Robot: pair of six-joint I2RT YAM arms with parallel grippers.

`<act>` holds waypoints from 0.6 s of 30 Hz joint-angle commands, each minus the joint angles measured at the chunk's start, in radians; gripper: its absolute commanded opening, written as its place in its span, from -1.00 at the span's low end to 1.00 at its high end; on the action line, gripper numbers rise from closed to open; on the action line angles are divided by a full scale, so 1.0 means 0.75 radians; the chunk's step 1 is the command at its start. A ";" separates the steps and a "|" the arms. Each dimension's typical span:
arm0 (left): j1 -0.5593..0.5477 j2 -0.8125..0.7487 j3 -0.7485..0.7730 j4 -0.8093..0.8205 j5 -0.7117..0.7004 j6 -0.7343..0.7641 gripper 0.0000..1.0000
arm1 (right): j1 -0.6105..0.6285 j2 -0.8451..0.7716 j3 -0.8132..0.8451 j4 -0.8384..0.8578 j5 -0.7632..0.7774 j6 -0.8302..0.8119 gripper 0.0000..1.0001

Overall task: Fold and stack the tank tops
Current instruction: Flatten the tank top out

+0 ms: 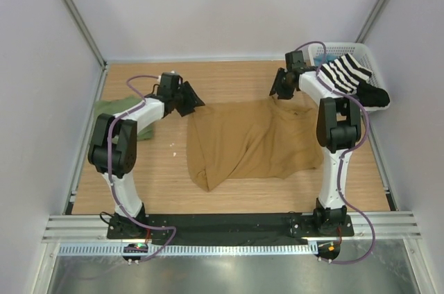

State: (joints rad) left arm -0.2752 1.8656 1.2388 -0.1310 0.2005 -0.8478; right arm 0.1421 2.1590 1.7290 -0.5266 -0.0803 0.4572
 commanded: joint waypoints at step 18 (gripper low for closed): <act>-0.022 0.034 0.113 -0.156 -0.114 0.177 0.08 | 0.011 0.042 0.026 0.080 -0.093 -0.035 -0.98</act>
State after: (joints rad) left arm -0.2810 1.8858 1.2755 -0.2073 0.1619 -0.7670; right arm 0.1432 2.2303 1.7317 -0.5140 -0.1249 0.4397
